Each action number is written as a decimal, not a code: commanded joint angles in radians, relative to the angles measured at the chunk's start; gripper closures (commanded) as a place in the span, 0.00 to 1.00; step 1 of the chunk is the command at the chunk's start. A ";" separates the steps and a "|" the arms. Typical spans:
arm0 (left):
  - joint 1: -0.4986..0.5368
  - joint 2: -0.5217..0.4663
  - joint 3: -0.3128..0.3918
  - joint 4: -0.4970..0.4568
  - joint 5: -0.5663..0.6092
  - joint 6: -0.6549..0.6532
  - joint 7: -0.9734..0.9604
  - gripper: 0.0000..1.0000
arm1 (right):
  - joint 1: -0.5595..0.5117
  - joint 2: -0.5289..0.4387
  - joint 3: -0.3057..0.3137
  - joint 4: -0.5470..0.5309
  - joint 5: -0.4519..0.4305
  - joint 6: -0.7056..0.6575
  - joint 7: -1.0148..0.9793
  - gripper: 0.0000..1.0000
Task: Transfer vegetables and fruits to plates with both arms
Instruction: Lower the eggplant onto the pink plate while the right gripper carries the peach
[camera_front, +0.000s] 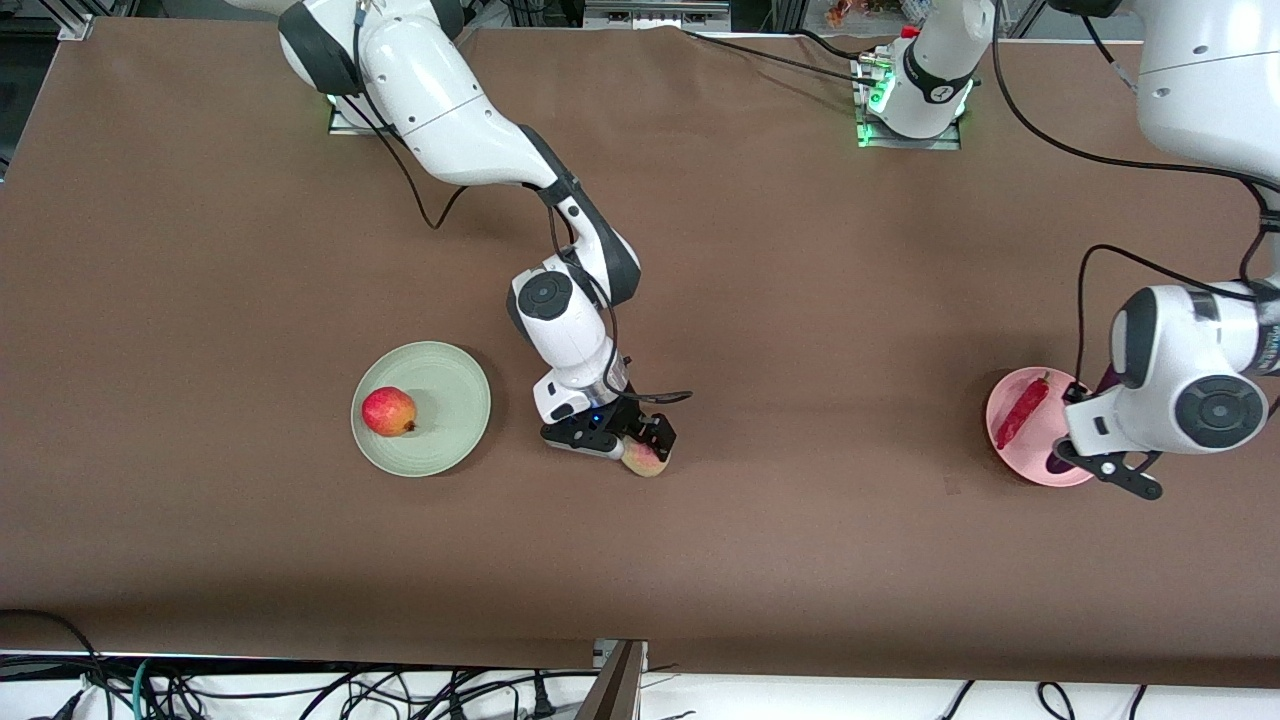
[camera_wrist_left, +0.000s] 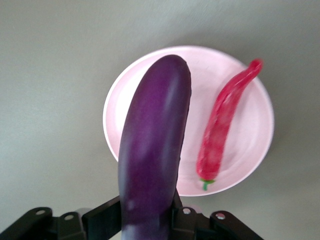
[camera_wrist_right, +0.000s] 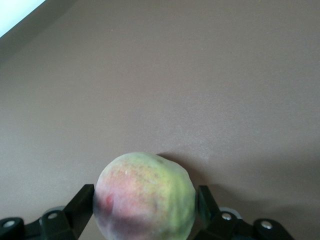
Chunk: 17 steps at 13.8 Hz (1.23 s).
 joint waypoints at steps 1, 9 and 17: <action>0.057 0.033 -0.025 0.009 -0.039 0.057 0.092 0.60 | 0.001 0.011 -0.006 0.029 0.013 -0.005 -0.009 0.54; 0.048 0.050 -0.027 0.001 -0.112 0.076 0.118 0.00 | -0.207 -0.298 -0.010 -0.072 0.048 -0.618 -0.485 0.72; 0.051 -0.120 -0.062 0.004 -0.115 -0.105 0.138 0.00 | -0.364 -0.414 -0.013 -0.413 0.096 -0.569 -0.836 0.45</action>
